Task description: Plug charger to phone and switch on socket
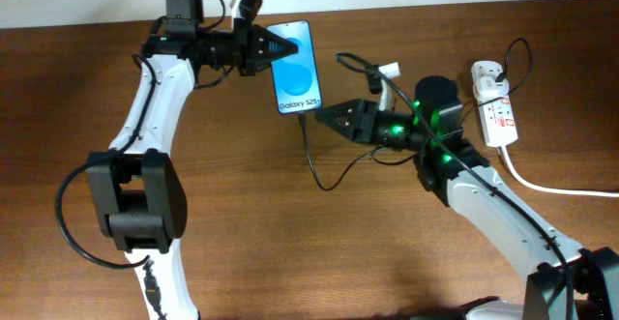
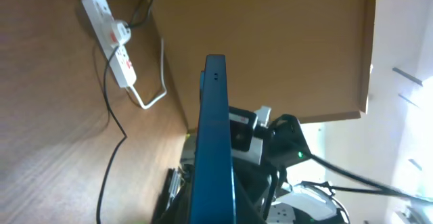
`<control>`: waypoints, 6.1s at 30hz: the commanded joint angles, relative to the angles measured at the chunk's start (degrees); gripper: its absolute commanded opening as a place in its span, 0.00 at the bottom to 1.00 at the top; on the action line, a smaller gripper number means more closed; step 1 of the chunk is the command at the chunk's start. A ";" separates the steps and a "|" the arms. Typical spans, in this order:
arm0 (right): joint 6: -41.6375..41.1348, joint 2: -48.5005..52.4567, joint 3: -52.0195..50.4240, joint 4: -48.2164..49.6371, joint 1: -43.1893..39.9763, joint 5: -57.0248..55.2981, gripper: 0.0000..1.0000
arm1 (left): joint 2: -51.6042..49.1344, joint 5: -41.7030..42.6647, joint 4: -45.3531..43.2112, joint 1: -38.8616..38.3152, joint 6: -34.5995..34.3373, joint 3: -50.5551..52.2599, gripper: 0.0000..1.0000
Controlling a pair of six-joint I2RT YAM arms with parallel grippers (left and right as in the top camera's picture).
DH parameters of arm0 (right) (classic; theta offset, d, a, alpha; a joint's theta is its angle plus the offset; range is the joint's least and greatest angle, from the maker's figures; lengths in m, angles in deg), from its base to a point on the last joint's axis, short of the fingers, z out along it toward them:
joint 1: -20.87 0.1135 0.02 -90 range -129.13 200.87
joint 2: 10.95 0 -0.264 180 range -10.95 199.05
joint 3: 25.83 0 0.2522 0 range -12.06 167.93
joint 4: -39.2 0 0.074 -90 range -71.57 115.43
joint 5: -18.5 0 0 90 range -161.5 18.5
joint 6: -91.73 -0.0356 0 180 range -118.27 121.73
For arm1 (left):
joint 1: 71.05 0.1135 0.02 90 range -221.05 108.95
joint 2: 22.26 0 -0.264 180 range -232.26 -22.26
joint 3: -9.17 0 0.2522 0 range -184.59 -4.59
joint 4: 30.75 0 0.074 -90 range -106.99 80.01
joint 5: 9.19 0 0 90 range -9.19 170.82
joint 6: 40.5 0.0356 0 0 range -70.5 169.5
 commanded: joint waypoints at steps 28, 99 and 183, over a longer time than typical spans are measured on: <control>11.74 -1.07 0.55 -14.99 -2.95 3.72 0.51 | -0.26 -34.86 8.22 -0.26 8.07 15.02 0.00; 13.14 -1.07 0.55 -16.87 -2.95 2.23 0.52 | -8.13 -72.61 28.48 -4.11 8.46 5.99 0.48; 36.76 12.20 27.63 -52.35 -51.01 -24.55 0.04 | 20.50 -78.36 34.95 -4.11 13.16 2.19 0.99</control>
